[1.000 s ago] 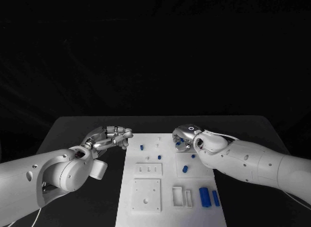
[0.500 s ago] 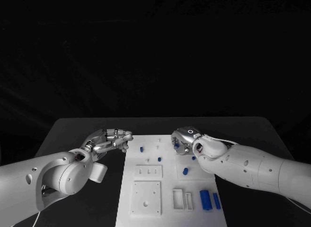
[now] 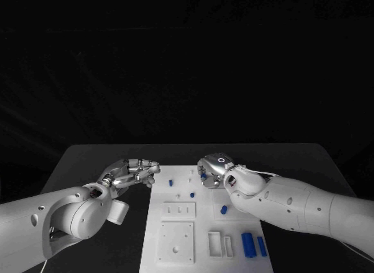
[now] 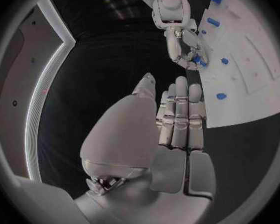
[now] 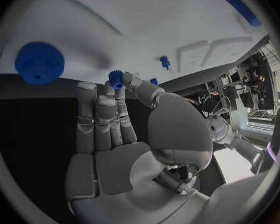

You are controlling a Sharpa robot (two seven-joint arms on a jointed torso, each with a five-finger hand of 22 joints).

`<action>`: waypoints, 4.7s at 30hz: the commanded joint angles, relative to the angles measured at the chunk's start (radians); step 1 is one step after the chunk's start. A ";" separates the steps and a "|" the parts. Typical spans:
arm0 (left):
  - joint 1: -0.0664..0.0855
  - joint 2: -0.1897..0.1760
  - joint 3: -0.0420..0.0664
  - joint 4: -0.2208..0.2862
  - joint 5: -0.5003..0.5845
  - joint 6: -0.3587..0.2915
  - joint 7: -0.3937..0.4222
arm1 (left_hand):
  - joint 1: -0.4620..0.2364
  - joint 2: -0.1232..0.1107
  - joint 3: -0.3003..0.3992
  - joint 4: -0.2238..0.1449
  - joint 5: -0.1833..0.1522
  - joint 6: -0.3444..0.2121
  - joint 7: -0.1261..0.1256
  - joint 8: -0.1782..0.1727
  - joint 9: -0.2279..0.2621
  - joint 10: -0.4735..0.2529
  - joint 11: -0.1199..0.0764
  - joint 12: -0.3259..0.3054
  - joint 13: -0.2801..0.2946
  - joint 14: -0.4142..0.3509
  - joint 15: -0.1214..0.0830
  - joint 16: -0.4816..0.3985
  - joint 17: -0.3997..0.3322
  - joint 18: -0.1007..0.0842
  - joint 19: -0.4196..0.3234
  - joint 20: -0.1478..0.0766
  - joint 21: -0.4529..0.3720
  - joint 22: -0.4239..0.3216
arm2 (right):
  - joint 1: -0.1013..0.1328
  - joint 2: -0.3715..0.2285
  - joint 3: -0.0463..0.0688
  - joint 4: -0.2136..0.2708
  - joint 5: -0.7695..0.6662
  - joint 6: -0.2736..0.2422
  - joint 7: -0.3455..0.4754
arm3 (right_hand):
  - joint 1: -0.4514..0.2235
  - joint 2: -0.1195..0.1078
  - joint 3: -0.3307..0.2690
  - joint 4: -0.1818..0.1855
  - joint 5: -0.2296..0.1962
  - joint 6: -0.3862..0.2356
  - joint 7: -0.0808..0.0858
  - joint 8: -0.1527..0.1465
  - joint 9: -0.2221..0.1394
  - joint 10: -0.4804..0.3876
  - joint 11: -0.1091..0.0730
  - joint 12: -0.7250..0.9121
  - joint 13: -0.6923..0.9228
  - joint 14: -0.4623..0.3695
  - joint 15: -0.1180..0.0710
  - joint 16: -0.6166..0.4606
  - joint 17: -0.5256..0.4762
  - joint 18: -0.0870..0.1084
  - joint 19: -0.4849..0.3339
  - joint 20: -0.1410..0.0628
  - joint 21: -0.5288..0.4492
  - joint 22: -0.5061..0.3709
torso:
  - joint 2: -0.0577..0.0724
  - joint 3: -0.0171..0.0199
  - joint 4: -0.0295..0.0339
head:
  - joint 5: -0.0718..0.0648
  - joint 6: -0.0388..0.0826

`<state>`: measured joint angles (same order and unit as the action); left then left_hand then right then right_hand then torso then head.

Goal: Assemble the parts on the task board

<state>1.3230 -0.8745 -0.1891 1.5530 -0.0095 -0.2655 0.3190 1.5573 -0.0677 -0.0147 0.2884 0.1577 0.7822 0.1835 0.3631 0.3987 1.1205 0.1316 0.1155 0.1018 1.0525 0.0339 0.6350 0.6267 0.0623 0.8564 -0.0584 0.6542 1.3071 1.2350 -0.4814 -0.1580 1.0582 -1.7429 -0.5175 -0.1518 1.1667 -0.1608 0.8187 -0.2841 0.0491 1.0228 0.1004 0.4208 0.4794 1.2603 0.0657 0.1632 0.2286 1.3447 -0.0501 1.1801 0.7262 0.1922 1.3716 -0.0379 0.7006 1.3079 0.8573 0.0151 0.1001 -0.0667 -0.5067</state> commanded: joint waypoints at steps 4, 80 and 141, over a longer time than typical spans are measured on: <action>0.001 0.004 0.001 0.002 0.003 0.014 0.004 | 0.001 0.010 -0.006 0.001 -0.006 0.003 0.000 -0.006 -0.002 0.010 0.001 -0.005 -0.001 -0.003 -0.003 0.003 0.001 0.030 -0.001 -0.009 0.005 -0.002 | 0.001 0.027 0.000 -0.012 -0.063 -0.071 -0.067 | 0.001 -0.011 0.007 0.001 0.000 0.008 0.000 0.000 0.003 0.060 -0.039 0.012 0.112 -0.029 -0.035 0.007 -0.003 0.070 0.010 -0.014 0.008 0.023 | 0.002 -0.0001 0.0026 | 0.002 0.006; 0.002 0.020 0.003 -0.009 -0.001 0.015 0.003 | 0.004 0.012 -0.011 0.002 -0.007 0.004 0.001 -0.009 -0.001 0.014 0.001 -0.010 -0.002 -0.002 -0.003 0.003 0.003 0.030 -0.001 -0.009 0.007 -0.005 | 0.002 0.132 0.000 -0.133 -0.049 -0.051 -0.075 | -0.004 -0.024 0.027 0.005 0.001 0.012 -0.001 -0.010 0.011 0.053 -0.038 0.003 0.150 -0.032 -0.034 0.013 -0.016 0.070 0.003 -0.007 0.020 0.021 | 0.023 -0.0064 0.0166 | 0.010 0.011; 0.002 0.007 0.003 -0.016 -0.001 0.007 0.006 | 0.005 0.011 -0.013 0.001 -0.007 0.003 0.001 -0.011 -0.001 0.015 0.001 -0.014 -0.002 -0.003 -0.003 0.002 0.003 0.030 -0.002 -0.009 0.008 -0.007 | 0.055 -0.039 0.041 0.085 0.136 -0.075 0.000 | -0.035 -0.119 -0.011 0.099 0.005 -0.125 0.060 -0.109 -0.038 -0.138 0.042 -0.065 0.017 -0.051 0.044 0.031 -0.077 0.070 -0.009 0.002 -0.019 0.006 | 0.025 -0.0047 0.0094 | 0.009 0.027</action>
<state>1.3237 -0.8680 -0.1870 1.5349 -0.0100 -0.2650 0.3157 1.5612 -0.0638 -0.0219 0.2903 0.1540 0.7822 0.1835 0.3554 0.3982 1.1295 0.1336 0.1076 0.1014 1.0525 0.0339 0.6349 0.6288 0.0621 0.8522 -0.0620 0.6581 1.3020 1.2860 -0.5067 -0.1193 1.1249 -1.6162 -0.6161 -0.1592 1.1246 -0.2788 0.8032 -0.1860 0.0543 0.8918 0.1629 0.3132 0.4423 1.1090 0.1100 0.0935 0.2426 1.3026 -0.0090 1.2081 0.6506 0.1923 1.3563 -0.0328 0.6871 1.3076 0.8831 0.0100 0.1115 -0.0560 -0.4822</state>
